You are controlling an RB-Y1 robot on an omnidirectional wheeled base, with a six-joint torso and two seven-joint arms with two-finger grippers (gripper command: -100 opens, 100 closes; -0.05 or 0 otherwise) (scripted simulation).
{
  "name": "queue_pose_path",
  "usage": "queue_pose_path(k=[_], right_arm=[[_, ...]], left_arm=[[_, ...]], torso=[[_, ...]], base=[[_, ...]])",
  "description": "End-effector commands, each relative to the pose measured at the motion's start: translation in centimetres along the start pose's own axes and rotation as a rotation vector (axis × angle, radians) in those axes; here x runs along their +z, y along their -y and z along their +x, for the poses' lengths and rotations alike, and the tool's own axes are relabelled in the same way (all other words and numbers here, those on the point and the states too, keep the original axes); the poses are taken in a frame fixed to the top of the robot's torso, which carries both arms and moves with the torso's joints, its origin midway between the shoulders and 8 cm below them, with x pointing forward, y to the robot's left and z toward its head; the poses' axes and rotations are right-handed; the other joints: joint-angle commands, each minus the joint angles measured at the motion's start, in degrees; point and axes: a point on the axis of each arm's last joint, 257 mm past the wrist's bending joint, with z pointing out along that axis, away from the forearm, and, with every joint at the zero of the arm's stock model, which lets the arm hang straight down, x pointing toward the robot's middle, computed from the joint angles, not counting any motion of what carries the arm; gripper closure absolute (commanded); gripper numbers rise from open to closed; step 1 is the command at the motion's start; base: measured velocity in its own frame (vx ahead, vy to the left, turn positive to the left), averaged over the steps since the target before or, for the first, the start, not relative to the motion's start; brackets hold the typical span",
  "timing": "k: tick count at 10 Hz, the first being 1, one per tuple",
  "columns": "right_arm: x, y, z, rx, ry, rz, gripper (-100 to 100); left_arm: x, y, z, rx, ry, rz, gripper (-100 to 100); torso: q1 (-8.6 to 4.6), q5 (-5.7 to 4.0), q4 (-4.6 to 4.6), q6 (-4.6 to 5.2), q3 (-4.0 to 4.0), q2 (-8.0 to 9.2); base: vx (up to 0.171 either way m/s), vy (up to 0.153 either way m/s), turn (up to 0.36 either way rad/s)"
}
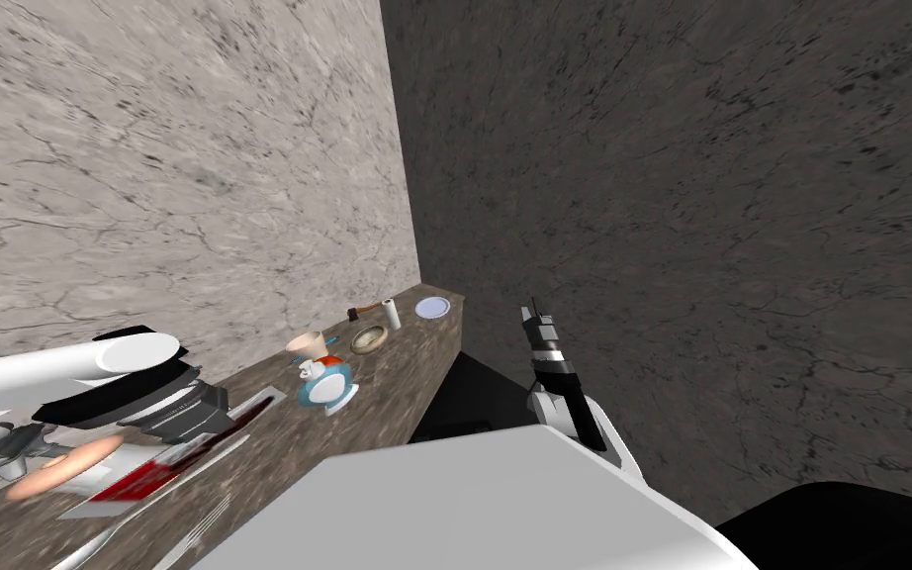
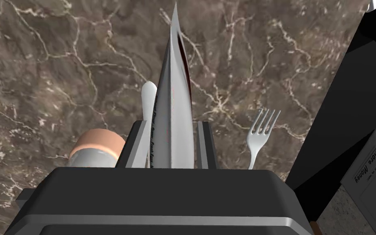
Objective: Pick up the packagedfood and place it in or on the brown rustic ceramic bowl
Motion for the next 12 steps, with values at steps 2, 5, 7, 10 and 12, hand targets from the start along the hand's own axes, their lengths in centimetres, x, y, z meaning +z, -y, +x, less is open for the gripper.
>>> queue_pose_path(k=[2,5,7,10,12], right_arm=[[0.0,0.0,0.0,0.000,0.000,0.000,0],[0.0,0.0,0.0,0.000,0.000,0.000,0],[0.0,0.0,0.0,0.000,0.000,0.000,0],[0.0,0.0,0.0,0.000,0.000,0.000,0],[0.0,0.0,0.0,0.000,0.000,0.000,0]], left_arm=[[-2.2,0.4,0.7,-0.043,-0.024,0.004,100],[-5.8,0.8,2.5,-0.079,-0.078,0.021,100],[-7.7,0.3,3.7,-0.085,-0.108,0.015,100],[-9.1,-0.9,5.1,-0.083,-0.143,-0.008,100],[-9.1,-1.1,5.3,-0.081,-0.149,-0.013,100]], torso=[[-0.13,-0.01,-0.02,0.02,-0.04,-0.07],[-0.03,0.01,-0.04,0.20,-0.16,-0.29],[-0.05,-0.01,-0.07,0.18,-0.23,-0.38],[0.19,0.09,0.00,0.14,-0.03,-0.03],[0.21,0.14,0.03,0.11,0.08,0.15]], base=[[0.156,-0.131,-0.110],[0.194,-0.095,-0.152],[0.175,-0.064,-0.123],[0.134,-0.020,-0.086],[0.080,-0.023,-0.041]])
